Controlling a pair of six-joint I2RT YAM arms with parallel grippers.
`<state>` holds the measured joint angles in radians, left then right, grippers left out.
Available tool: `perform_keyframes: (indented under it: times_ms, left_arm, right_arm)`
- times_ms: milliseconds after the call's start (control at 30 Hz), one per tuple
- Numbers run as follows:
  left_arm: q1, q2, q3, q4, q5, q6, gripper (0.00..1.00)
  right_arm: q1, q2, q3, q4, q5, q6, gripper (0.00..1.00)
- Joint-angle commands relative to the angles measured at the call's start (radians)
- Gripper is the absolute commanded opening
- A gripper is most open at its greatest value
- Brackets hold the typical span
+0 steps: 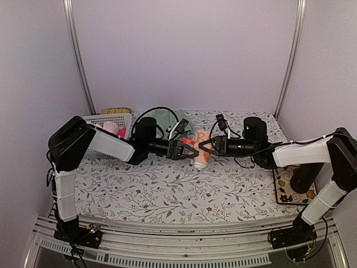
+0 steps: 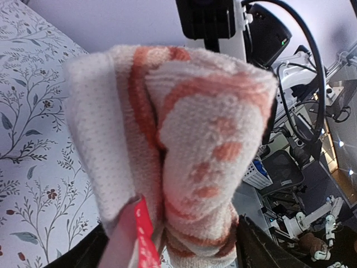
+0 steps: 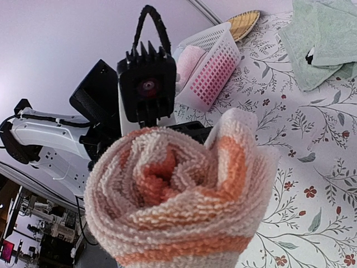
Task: Roll the towels
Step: Pass from the right arm to the left
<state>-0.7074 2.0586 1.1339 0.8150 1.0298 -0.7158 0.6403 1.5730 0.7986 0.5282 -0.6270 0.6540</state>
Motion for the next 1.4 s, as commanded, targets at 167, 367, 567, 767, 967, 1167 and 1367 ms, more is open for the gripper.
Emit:
perform_keyframes:
  times_ms: [167, 367, 567, 767, 967, 1167, 1367]
  left_arm:
    - [-0.047, -0.026, 0.07, -0.122, -0.011, 0.11, 0.73]
    - [-0.047, -0.008, 0.092, -0.158, -0.027, 0.12, 0.52]
    - [-0.049, -0.006, 0.122, -0.256, -0.077, 0.176, 0.32]
    - [-0.049, -0.011, 0.144, -0.336, -0.117, 0.191, 0.0]
    - [-0.024, -0.058, 0.109, -0.339, -0.118, 0.17, 0.0]
    - [0.097, -0.224, 0.035, -0.417, -0.124, 0.158, 0.0]
    - [0.238, -0.328, 0.054, -0.737, -0.237, 0.216, 0.0]
  right_arm:
    - [-0.003, 0.036, 0.043, -0.047, 0.111, 0.009, 0.03]
    - [-0.004, 0.035, 0.058, -0.081, 0.144, 0.012, 0.03]
    - [-0.002, 0.038, 0.07, -0.115, 0.19, 0.02, 0.04]
    - [0.004, 0.033, 0.079, -0.139, 0.22, 0.015, 0.12]
    - [-0.001, 0.002, 0.102, -0.225, 0.241, -0.028, 0.52]
    - [-0.043, -0.078, 0.112, -0.361, 0.258, -0.089, 0.82]
    - [-0.054, -0.126, 0.134, -0.507, 0.35, -0.151, 0.87]
